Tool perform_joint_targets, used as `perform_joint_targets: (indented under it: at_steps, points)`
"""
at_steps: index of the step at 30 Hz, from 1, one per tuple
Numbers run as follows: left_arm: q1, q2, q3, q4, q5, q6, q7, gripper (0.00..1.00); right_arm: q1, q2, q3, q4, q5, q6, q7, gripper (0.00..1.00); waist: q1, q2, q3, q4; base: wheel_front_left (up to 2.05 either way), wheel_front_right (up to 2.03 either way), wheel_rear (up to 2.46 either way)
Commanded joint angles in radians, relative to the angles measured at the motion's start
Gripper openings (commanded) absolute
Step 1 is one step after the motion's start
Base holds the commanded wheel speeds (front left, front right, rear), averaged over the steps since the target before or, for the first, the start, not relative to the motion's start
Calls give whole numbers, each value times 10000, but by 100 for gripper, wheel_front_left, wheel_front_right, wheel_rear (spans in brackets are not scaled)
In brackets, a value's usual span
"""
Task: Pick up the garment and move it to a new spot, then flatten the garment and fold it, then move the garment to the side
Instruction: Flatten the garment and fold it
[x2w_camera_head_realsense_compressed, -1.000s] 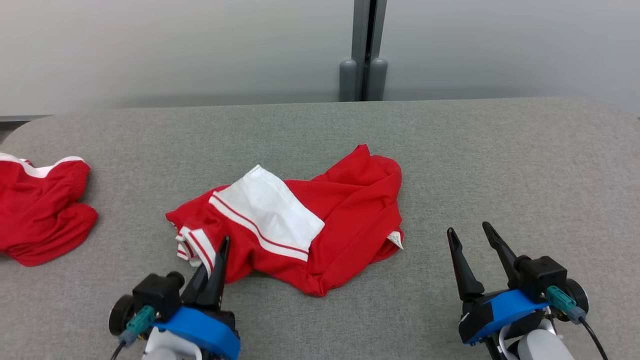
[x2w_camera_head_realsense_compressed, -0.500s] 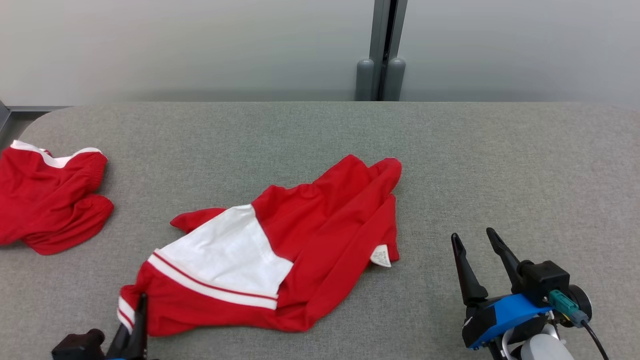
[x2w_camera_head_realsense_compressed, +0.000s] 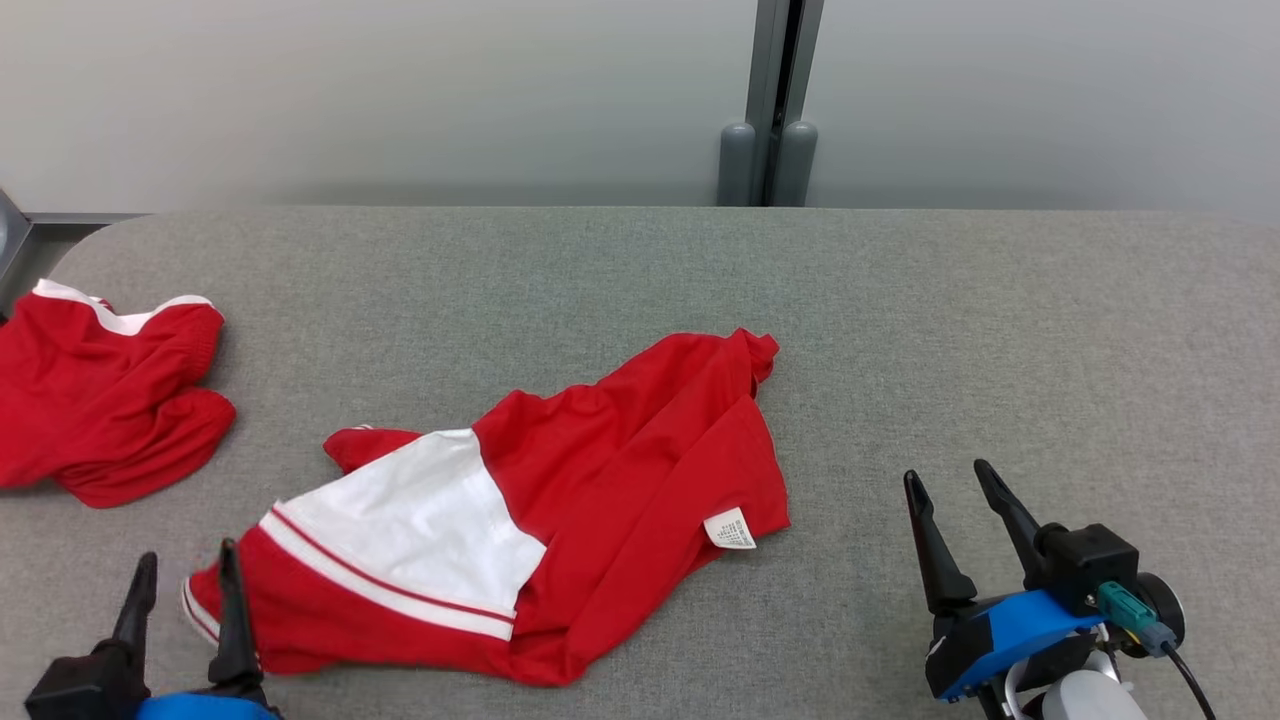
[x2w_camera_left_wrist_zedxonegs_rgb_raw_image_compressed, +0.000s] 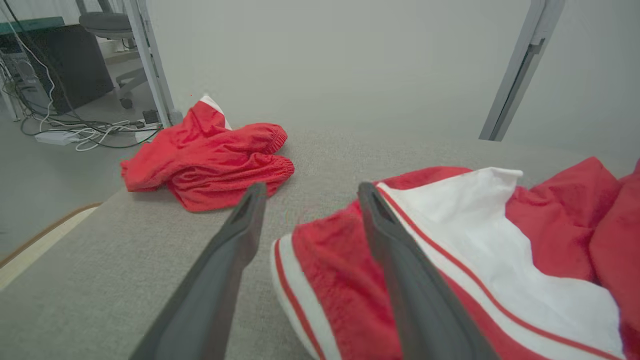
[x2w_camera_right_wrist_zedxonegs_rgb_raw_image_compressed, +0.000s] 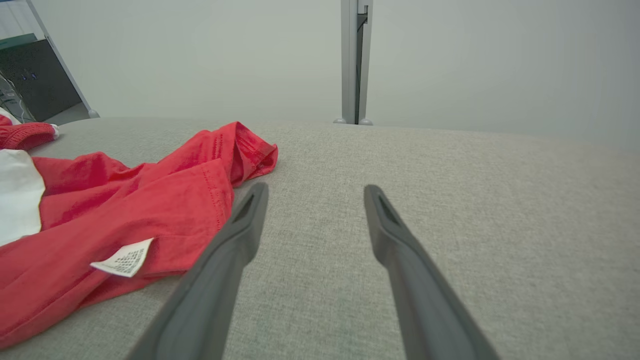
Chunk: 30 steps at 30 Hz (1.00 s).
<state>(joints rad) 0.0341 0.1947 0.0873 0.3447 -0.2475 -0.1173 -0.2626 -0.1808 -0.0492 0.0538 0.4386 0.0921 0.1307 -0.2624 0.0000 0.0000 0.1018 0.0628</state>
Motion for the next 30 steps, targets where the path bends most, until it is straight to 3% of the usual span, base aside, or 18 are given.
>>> perform_joint_targets:
  at_steps: [1, 7, 14, 20, 30]
  points:
    - [-159, -152, 289, -433, 296, 174, -30, 100, 51, -23, -44, 6, 8, 1, -38, 100, 0, 0, -31, -6, 0, 0, 0]
    - [-237, -631, 838, -1756, 1166, 149, -30, 100, 114, -23, -131, -4, -54, 1, -38, 100, 0, 0, -111, -36, 0, 0, 0]
    - [-454, -889, 90, -2500, 1804, -66, -32, 100, 140, -23, -126, 51, -18, 1, -38, 100, 0, 0, -239, -88, 0, 0, 0]
    - [-704, -987, -739, -2526, 1938, -136, -30, 100, 183, -23, -30, 43, 55, 1, -38, 100, 0, 0, -317, -187, 0, 0, 0]
    - [-567, -1150, -1170, -2055, 1606, -134, -32, 100, 271, -23, 18, 165, 67, 1, -38, 100, 0, 0, -316, -265, 0, 0, 0]
